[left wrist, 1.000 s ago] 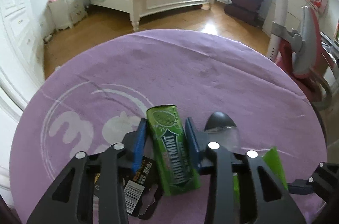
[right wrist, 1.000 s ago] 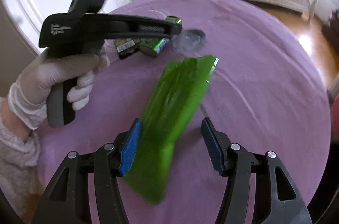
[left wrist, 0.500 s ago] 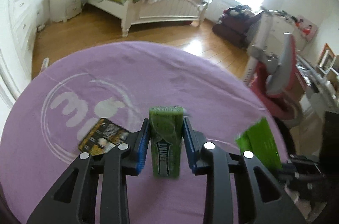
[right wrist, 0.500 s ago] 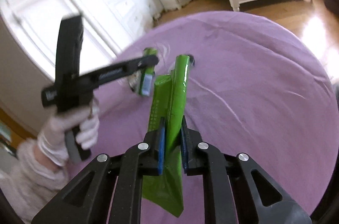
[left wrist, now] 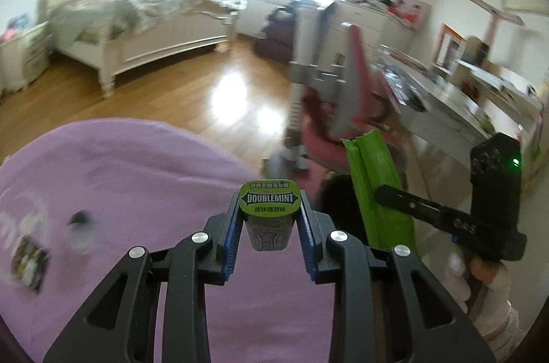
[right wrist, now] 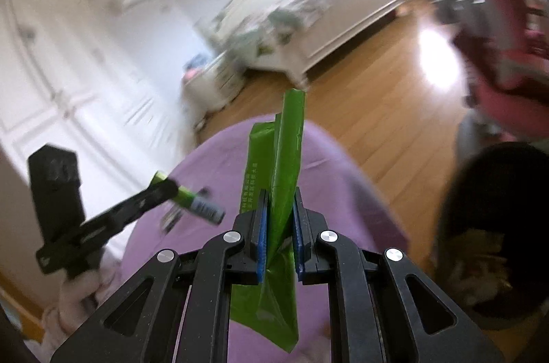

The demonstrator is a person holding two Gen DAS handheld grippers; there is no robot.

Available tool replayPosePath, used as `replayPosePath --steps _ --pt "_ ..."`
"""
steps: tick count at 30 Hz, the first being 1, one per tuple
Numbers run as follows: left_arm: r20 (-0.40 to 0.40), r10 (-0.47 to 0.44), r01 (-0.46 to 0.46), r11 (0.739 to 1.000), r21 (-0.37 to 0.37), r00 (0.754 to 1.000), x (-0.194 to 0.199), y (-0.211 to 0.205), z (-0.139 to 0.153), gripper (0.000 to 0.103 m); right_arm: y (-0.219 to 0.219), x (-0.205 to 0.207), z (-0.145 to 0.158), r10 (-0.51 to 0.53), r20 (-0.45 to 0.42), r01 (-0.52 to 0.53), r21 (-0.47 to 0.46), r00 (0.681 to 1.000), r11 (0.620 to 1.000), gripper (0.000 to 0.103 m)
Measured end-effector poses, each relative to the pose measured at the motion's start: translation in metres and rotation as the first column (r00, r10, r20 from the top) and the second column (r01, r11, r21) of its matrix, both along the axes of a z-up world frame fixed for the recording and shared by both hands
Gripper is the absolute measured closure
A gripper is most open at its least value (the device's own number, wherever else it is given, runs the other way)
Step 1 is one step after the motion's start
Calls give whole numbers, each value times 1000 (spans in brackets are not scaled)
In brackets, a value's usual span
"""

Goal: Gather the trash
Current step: 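Carry the gum box and green bag over the black bin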

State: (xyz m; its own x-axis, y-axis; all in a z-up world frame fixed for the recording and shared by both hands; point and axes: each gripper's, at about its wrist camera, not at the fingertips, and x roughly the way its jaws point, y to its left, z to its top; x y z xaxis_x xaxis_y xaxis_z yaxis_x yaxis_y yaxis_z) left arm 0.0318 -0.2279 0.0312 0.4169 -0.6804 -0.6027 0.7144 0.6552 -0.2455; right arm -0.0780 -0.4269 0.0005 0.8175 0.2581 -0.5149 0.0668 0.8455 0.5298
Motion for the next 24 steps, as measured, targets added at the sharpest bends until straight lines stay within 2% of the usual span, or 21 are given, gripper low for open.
replayPosePath --steps 5,10,15,24 --pt "-17 -111 110 994 -19 994 -11 -61 -3 73 -60 -43 -9 -148 5 147 17 989 989 90" --pt "-82 -208 205 978 -42 975 -17 -105 -16 73 -108 -78 -27 -251 -7 252 38 968 967 90" --pt "-129 -274 274 962 -23 953 -21 -152 -32 73 -138 -97 -44 -317 -27 318 52 948 947 90" --pt "-182 -339 348 938 16 923 -23 -198 -65 73 -171 -117 -65 -410 -59 413 66 910 908 90"
